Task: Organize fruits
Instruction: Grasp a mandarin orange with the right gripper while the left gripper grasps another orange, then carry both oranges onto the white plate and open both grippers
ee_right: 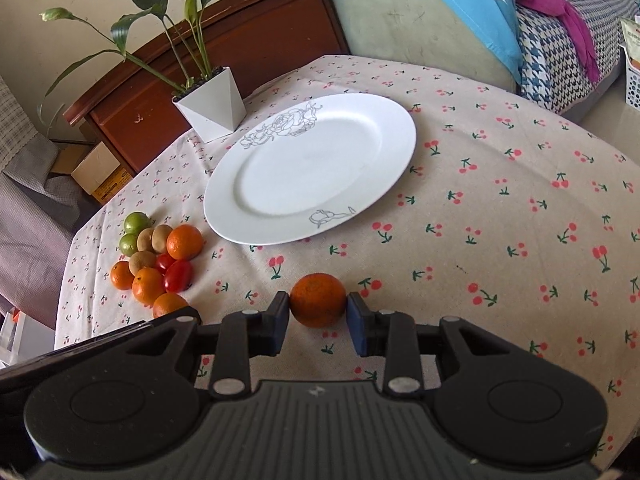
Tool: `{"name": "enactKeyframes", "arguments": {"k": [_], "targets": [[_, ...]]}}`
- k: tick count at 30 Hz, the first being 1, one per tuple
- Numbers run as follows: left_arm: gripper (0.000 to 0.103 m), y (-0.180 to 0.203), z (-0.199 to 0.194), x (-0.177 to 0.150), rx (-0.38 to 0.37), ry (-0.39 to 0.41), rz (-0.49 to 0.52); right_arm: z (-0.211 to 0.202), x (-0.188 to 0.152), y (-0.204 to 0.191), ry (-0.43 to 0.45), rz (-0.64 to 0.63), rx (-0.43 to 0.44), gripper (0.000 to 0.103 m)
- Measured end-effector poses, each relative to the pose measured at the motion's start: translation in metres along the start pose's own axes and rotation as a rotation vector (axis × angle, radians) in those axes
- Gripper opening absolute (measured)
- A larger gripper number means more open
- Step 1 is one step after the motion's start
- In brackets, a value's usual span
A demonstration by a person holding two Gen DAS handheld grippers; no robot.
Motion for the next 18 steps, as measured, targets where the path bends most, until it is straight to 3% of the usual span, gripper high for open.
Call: {"name": "enactKeyframes", "arguments": {"k": [5, 18], "targets": [[0.029, 0.0, 0.003, 0.001, -0.018, 0.011, 0.001, 0.002, 0.001, -0.002, 0.0, 0.002, 0.009, 0.032], [0.028, 0.007, -0.014, 0.021, -0.082, 0.061, -0.011, -0.002, 0.013, -0.003, 0.008, 0.051, 0.092, 0.031]]}}
Point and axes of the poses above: each gripper's, at about its wrist camera, not at the fingertips, and z roughly the way its jaws point, y to its right, x to its top, the point moved 4 cm from there along z, roughly the way its jaws point, and after that the axes turned 8 degrees about -x, right-handed, at the moved point
